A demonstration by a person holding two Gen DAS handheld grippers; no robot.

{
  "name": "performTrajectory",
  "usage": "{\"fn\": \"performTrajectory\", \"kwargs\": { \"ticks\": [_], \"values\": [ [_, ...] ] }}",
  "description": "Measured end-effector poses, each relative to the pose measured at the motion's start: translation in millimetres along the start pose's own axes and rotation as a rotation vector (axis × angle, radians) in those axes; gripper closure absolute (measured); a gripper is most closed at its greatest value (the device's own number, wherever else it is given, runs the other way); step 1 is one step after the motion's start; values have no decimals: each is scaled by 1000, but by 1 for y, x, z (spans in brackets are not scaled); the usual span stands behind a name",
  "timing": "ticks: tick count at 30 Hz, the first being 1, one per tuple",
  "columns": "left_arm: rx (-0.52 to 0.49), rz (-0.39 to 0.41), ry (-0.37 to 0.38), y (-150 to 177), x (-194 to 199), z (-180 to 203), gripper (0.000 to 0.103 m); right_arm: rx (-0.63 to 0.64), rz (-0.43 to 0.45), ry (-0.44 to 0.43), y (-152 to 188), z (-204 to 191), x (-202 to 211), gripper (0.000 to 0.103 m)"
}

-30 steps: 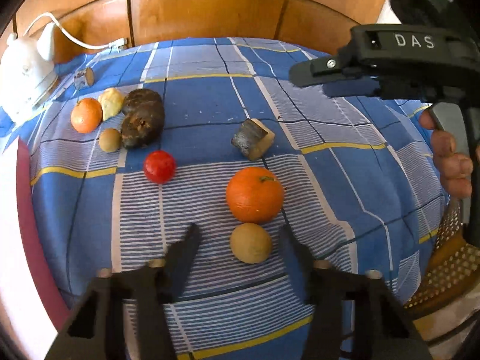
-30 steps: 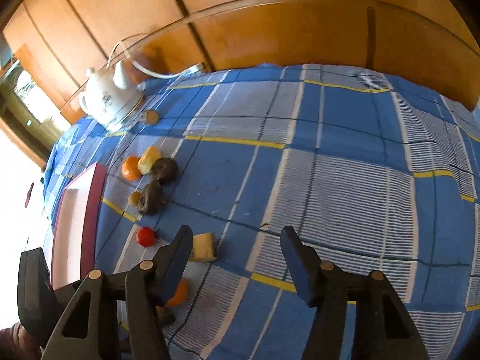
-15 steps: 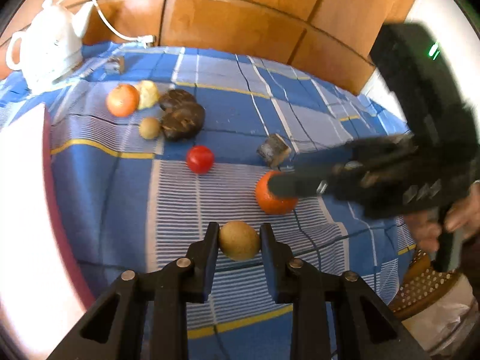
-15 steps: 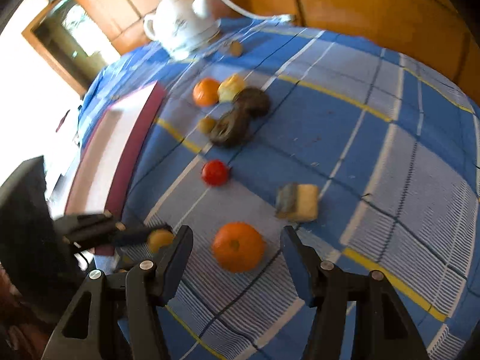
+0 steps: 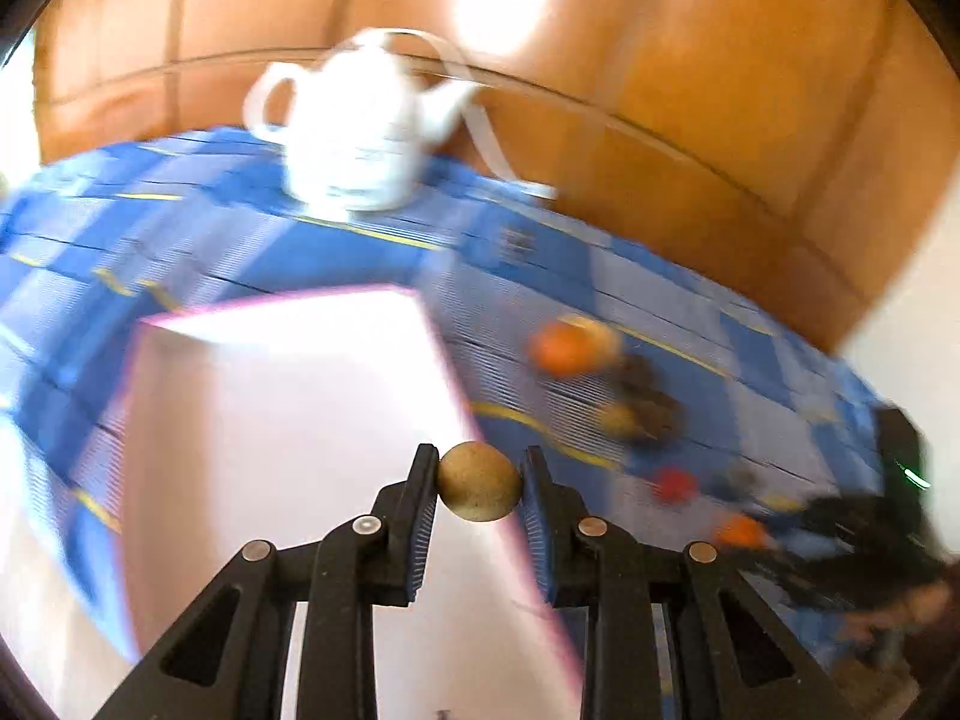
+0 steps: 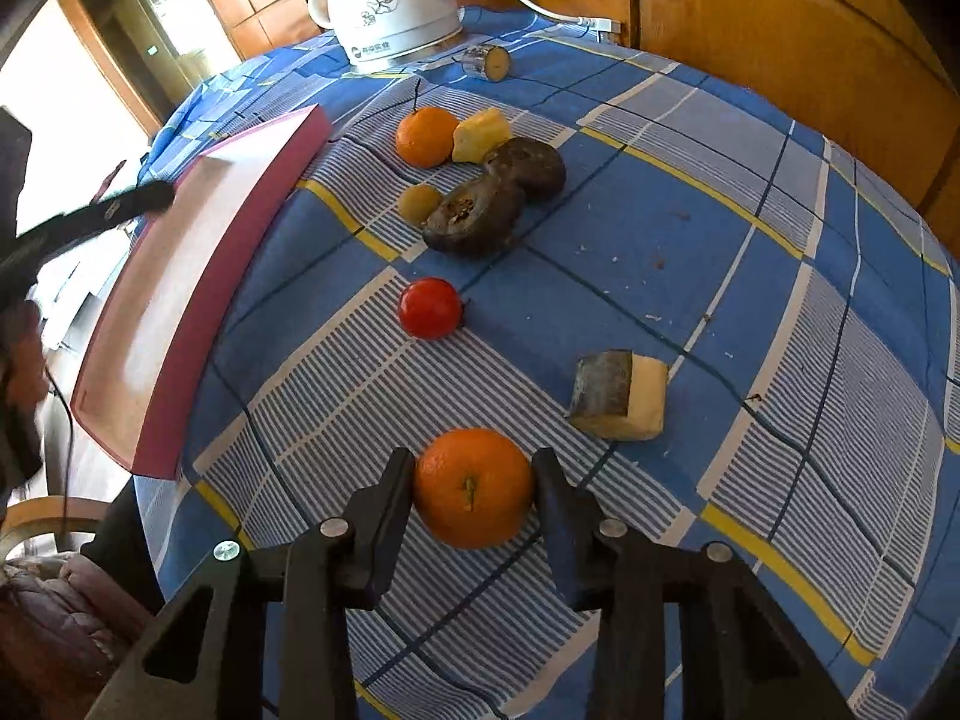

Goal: Organize fruits
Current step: 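Drop the tan fruit into the tray with left while right carries the orange into the tray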

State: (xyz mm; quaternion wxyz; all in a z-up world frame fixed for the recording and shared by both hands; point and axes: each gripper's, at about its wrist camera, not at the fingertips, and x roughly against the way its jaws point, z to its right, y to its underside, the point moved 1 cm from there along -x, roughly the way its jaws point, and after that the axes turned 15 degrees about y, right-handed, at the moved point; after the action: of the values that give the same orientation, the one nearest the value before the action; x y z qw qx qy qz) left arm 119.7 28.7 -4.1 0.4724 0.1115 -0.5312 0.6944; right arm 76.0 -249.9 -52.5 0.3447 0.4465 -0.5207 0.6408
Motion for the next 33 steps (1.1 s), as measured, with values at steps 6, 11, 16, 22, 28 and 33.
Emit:
{"fn": "performTrajectory", "kwargs": {
  "ticks": [6,11,16,22,28,33],
  "values": [
    [103,-4,-211,-12,-16,-62,75,13,4,4,-1,0,0,63],
    [110,32,-258,-5,-8,-61,49,33,13,15,-1,-4,1,63],
    [93,40,-253,9,3,-42,45,47,19,29,0,-6,3,62],
    [55,30,-202,38,8,-5,38,59,26,43,1,-9,5,63],
    [1,17,-183,58,15,19,38,83,36,56,2,-13,6,63],
    [-16,39,-195,61,24,23,34,94,40,64,4,-17,7,63]
  ]
}}
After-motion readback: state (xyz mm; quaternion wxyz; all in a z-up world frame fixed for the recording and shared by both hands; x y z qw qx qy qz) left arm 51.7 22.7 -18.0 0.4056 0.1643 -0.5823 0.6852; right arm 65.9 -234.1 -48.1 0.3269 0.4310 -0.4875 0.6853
